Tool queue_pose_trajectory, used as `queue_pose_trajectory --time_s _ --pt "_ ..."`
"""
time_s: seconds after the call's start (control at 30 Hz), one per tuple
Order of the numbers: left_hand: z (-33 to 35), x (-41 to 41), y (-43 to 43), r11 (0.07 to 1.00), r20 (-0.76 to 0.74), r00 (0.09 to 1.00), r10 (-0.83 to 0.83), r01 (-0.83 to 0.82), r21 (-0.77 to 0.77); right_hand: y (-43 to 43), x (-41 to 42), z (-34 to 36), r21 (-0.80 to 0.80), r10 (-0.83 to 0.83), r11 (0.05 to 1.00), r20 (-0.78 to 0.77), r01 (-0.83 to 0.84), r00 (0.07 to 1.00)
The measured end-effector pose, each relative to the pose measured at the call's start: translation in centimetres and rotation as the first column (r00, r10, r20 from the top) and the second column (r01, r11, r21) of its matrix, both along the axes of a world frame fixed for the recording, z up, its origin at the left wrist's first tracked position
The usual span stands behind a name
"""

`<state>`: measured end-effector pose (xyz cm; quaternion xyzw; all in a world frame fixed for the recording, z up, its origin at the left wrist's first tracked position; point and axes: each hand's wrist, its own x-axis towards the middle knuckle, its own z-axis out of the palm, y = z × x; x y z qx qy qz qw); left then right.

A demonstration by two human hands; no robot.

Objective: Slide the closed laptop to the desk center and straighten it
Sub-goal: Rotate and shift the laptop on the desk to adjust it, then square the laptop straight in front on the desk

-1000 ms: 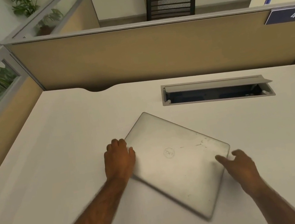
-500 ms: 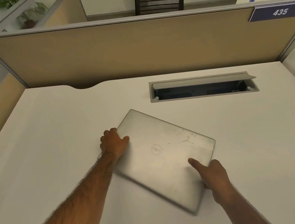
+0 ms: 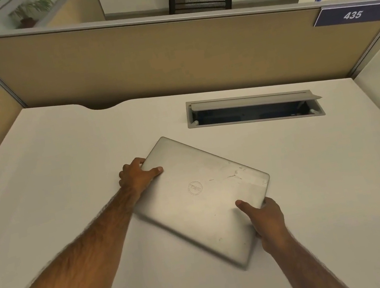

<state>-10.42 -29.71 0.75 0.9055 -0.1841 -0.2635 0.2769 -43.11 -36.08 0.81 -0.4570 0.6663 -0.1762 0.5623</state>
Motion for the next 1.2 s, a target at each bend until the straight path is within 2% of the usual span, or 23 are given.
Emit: queue_pose_trajectory --time_s 0.2,0.7,1.2 --pt "-0.6 0.0 1.9 0.994 -0.024 0.997 0.079 -0.08 -0.075 -0.8 0.3 0.1 -0.045 0.044 0.998 -0.033 -0.045 0.999" --pt "-0.4 -0.2 6.8 0.96 -0.014 0.967 0.253 -0.252 -0.12 -5.5 4.5 1.0 -0.139 0.227 0.959 -0.151 -0.248 0.962" --pt "-0.7 -0.6 7.4 0.952 -0.034 0.957 0.288 -0.29 -0.094 -6.9 6.0 0.7 -0.127 0.285 0.94 -0.219 -0.317 0.933"
